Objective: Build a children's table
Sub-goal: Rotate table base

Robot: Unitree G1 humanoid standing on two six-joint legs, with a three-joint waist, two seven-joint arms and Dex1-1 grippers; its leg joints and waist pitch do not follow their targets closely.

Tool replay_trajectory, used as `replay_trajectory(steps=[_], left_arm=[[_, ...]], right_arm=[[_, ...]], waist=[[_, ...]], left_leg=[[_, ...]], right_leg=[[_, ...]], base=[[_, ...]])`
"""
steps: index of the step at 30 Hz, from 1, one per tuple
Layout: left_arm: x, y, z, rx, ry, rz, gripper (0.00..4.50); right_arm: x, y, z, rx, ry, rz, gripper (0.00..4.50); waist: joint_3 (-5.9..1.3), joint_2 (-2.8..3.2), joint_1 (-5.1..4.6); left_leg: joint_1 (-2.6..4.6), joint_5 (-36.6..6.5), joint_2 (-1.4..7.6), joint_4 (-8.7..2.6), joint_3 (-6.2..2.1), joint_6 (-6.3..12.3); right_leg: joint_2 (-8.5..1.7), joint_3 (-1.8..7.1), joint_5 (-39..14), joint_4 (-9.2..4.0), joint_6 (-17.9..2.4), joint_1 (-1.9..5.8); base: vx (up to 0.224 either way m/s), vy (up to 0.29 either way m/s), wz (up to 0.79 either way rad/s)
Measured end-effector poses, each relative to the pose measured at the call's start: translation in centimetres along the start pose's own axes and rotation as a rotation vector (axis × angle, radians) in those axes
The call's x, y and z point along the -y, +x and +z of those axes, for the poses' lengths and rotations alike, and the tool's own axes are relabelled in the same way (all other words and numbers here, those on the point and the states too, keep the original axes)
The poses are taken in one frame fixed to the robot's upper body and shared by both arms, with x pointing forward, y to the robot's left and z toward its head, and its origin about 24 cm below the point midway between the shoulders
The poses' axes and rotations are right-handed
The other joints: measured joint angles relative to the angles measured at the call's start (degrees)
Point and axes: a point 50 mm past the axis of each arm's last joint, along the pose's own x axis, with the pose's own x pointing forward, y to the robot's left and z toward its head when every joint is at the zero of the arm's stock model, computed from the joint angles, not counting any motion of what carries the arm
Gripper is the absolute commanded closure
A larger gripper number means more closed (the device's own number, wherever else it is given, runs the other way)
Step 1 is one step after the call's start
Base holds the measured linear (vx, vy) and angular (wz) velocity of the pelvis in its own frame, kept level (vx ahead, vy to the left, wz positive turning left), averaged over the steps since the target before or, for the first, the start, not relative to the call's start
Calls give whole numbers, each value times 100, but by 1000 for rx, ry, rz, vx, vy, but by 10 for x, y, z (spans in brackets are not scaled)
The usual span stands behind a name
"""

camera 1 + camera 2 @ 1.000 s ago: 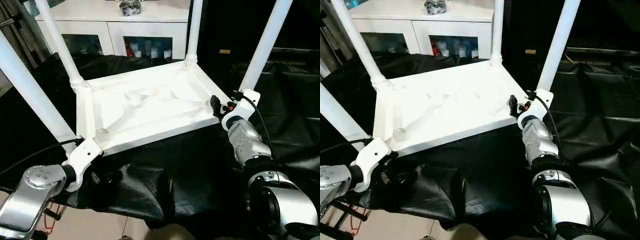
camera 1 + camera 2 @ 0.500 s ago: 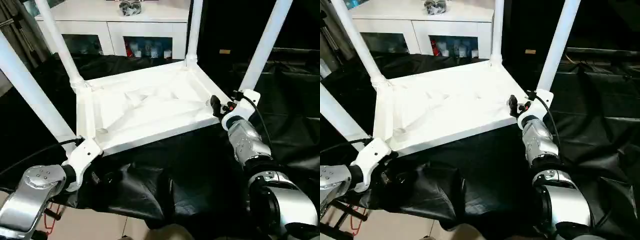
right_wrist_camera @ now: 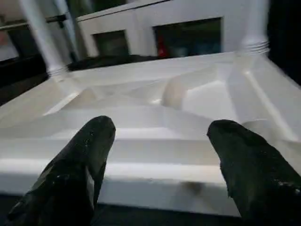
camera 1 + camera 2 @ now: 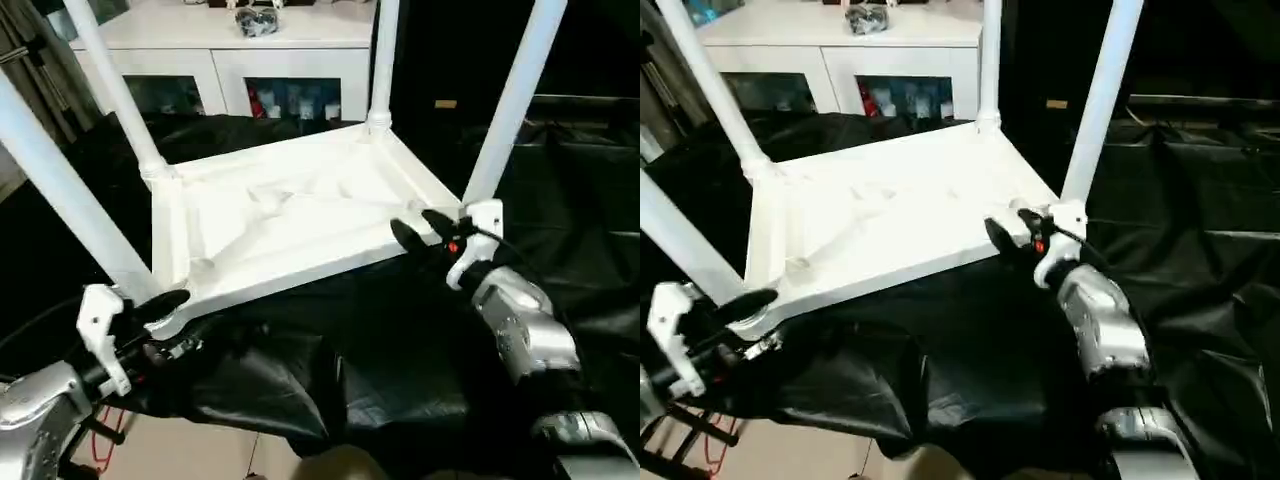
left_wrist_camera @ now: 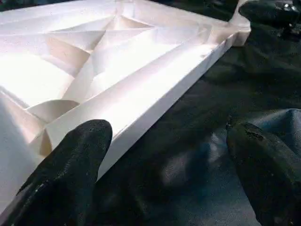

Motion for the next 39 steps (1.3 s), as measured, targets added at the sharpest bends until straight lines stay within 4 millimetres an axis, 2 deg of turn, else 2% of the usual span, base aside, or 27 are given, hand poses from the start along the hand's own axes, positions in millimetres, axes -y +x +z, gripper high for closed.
replay_trajectory(steps=[4, 7, 8, 10, 11, 13, 15, 19, 26, 30, 35, 37, 39], left_arm=[[-2, 2, 1, 6, 4, 5, 5], [-2, 14, 9, 47, 18, 2, 5], [-1, 19, 11, 68, 20, 4, 5], [7, 38, 12, 129, 9, 15, 1], [12, 47, 12, 146, 8, 8, 0], [20, 57, 11, 166, 13, 9, 0], [27, 64, 7, 182, 7, 23, 0], [40, 82, 4, 207, -14, 61, 0], [38, 118, 9, 151, 12, 252, 0], [47, 127, 9, 143, 11, 288, 0], [48, 125, 17, 240, 51, 350, 0], [47, 124, 18, 254, 73, 373, 0], [46, 123, 20, 271, 77, 402, 0]], right_arm=[[-4, -3, -4, -21, -6, 24, 85], [-7, -1, -5, -25, -14, 13, 85], [-8, -2, -6, -18, -12, -3, 67], [-16, -3, -10, 1, 14, -25, 67], [-22, -2, -13, 0, 30, -16, 46], [-27, -4, -15, -1, 31, -6, 39], [-27, -8, -14, 1, 24, -11, 12], [-33, -13, -13, 1, -13, -39, 4], [-37, -13, -17, -33, -34, -157, 4], [-36, -13, -19, -43, -41, -203, 4], [-36, -13, -16, -40, -44, -220, 4], [-36, -13, -15, -36, -46, -222, 4], [-37, -13, -16, -38, -45, -222, 4]], waist=[[-6, -18, 11], [-8, -23, 20], [-10, -25, 25], [-11, -29, 32], [-9, -33, 25], [-9, -35, 4], [-7, -42, -10], [-4, -65, 1], [-4, -94, -5], [-5, -93, -32], [-3, -96, -34], [-5, -103, -33], [-1, -136, -33]], left_leg=[[-4, 0, 0, 0, 1, 0], [-5, 0, 0, 0, 4, -1], [-7, 0, 0, 0, 4, -1], [-10, 0, 1, 0, 7, -1], [-13, 0, 0, 0, 8, -1], [-15, -2, 1, 0, 10, -1], [-15, -2, 1, -4, 11, -1], [-12, 0, 0, -7, 9, -2], [-9, 3, -2, -7, 7, -6], [-17, 1, -2, -10, 7, -8], [-42, 0, -3, -20, 4, -9], [-42, 0, -2, -19, 4, -9], [-41, 1, -2, -17, 6, -9]], right_leg=[[0, 4, 10, -4, -17, 0], [-2, 8, 12, -8, -20, 0], [-2, 8, 11, -13, -19, 0], [-5, 12, 6, -16, -12, 1], [-5, 12, 6, -18, -11, 0], [-6, 15, 4, -22, -9, -1], [-5, 13, 3, -23, -7, -1], [-3, 11, -14, -17, 21, 1], [-2, 19, -16, -18, 35, 2], [-3, 21, -9, -22, 23, -2], [-2, 13, -13, -22, 26, -7], [-3, 13, -13, -22, 26, -6], [-5, 18, -14, -17, 29, -6]], base=[[0, 0, 0], [0, 0, 0], [0, 0, 0], [0, 0, 0], [0, 0, 0], [0, 0, 0], [0, 0, 0], [0, 0, 0], [0, 0, 0], [0, 0, 0], [0, 0, 0], [0, 0, 0], [0, 0, 0]])
